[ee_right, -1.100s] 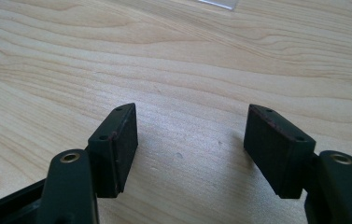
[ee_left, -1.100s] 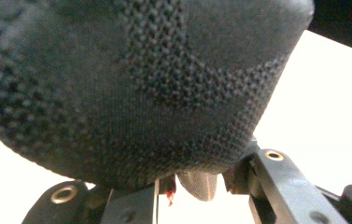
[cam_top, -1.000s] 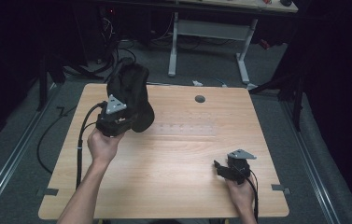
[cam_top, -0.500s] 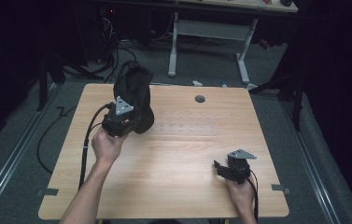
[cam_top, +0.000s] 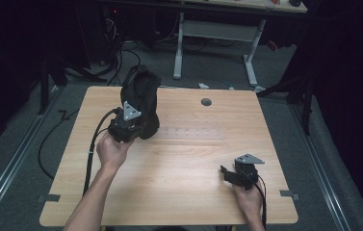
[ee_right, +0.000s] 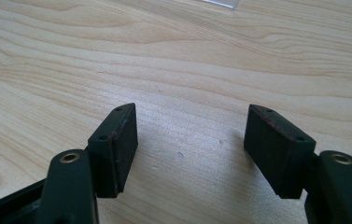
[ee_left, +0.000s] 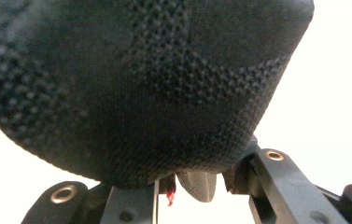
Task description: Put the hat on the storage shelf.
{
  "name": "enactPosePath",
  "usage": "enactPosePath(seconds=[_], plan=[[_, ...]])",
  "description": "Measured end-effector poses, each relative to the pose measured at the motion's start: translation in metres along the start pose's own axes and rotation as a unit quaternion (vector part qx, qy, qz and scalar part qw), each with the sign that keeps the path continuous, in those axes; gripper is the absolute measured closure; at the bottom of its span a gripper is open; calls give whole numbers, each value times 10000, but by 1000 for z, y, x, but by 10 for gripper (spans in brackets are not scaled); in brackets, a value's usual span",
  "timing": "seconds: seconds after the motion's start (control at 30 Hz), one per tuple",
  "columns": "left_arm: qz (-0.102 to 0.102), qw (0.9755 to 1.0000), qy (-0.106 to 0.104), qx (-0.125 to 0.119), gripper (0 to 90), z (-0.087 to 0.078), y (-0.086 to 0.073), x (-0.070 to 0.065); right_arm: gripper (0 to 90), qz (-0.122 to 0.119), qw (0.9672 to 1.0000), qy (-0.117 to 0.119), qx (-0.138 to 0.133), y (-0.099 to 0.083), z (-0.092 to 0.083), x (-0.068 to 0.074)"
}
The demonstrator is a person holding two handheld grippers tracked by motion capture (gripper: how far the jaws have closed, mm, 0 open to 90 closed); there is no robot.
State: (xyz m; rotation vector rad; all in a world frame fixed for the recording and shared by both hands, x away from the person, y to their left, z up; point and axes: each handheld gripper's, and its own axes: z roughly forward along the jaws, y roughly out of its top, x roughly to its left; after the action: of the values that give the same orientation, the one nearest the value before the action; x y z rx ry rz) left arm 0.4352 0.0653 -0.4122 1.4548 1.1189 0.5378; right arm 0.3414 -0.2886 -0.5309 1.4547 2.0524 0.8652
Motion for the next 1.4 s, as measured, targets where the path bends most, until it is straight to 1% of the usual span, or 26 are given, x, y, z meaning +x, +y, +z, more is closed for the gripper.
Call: enactPosePath(seconds=[0.07,0.13,0.3,0.4,0.67,0.8,0.87,0.9,0.93,0.97,1.13,1.3,1.4], plan=[[-19,10000,-5,-3,701,2,-3,0,351,-2,10000,4,-1,0,0,0],[42,10000,-3,45,698,3,-5,0,351,-1,10000,3,-1,0,0,0],[-7,10000,-20,94,692,6,-9,-1,351,2,10000,4,0,0,0,0],[-1,9999,-19,117,689,6,-11,-1,350,3,10000,4,1,0,0,0],[-168,9998,-24,130,663,6,-14,0,350,0,10000,6,1,0,0,0],[-179,9996,-30,199,642,6,-15,0,350,11,10000,9,5,0,0,0],[-245,9994,-58,232,629,7,-16,-1,350,9,10000,8,4,0,0,0],[-294,9992,-79,259,603,7,-16,-1,348,8,10000,11,5,0,0,0],[-333,9991,-82,259,603,8,-17,-1,348,8,10000,11,5,0,0,0],[-352,9990,-69,256,582,8,-17,-1,348,7,10000,12,5,0,0,0],[-444,9987,-38,264,447,10,-17,-1,348,8,10000,12,5,0,0,0],[-489,9984,-45,271,372,11,-17,-1,347,2,10000,17,4,0,0,0],[-561,9980,-67,289,341,11,-17,-2,346,6,10000,17,6,0,0,0]])
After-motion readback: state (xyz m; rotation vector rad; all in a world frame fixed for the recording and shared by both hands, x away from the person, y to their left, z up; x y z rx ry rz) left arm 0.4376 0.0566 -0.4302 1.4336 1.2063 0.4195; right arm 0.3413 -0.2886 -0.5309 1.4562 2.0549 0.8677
